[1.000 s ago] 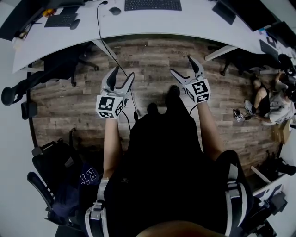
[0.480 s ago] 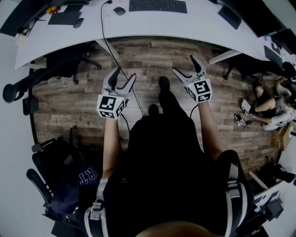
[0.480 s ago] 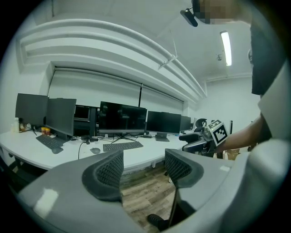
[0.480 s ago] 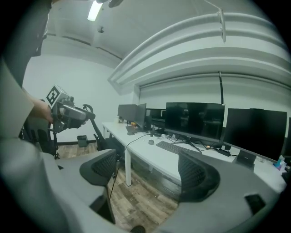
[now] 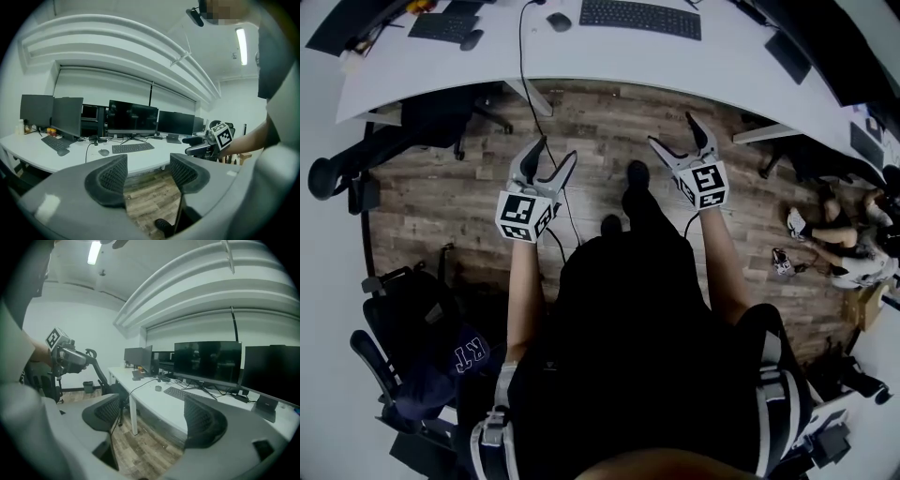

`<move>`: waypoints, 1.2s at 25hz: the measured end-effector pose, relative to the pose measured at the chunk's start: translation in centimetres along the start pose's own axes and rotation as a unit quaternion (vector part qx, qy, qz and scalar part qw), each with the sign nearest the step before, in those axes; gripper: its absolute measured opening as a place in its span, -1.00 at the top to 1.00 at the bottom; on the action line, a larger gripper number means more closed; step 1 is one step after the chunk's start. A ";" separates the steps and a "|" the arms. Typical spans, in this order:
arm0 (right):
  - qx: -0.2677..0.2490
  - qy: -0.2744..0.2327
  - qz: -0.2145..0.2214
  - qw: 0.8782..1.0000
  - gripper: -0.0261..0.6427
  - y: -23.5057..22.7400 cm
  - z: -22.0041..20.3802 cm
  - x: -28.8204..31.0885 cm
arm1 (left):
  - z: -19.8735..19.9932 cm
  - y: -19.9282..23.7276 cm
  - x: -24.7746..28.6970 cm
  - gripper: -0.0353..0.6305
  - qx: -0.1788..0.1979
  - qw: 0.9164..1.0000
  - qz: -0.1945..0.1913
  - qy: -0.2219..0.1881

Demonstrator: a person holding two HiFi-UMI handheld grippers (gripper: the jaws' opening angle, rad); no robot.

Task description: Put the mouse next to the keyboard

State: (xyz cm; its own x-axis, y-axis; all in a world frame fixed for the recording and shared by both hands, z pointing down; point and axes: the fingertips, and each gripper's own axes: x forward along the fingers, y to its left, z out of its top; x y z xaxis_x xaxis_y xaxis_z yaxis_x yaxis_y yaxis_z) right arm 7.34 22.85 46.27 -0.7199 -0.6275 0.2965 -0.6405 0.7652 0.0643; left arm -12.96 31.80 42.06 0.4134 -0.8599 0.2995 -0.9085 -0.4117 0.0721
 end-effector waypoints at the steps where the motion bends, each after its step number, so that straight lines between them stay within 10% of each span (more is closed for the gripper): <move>1: 0.001 0.000 0.001 1.000 -0.34 -0.3 0.0 0.5 | -0.1 0.3 0.3 0.05 -0.002 1.000 0.003 0.003; 30: 0.014 0.012 0.078 0.997 -0.33 -12.1 -0.4 8.8 | 3.5 2.8 10.4 0.05 -0.009 0.994 0.098 0.041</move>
State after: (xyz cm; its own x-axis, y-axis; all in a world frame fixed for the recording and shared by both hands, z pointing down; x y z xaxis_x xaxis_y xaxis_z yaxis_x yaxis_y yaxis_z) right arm 8.82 8.14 48.47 -0.8055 -0.4965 0.3235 -0.5280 0.8492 -0.0112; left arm -11.01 20.67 42.03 0.2230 -0.8955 0.3853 -0.9722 -0.2331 0.0211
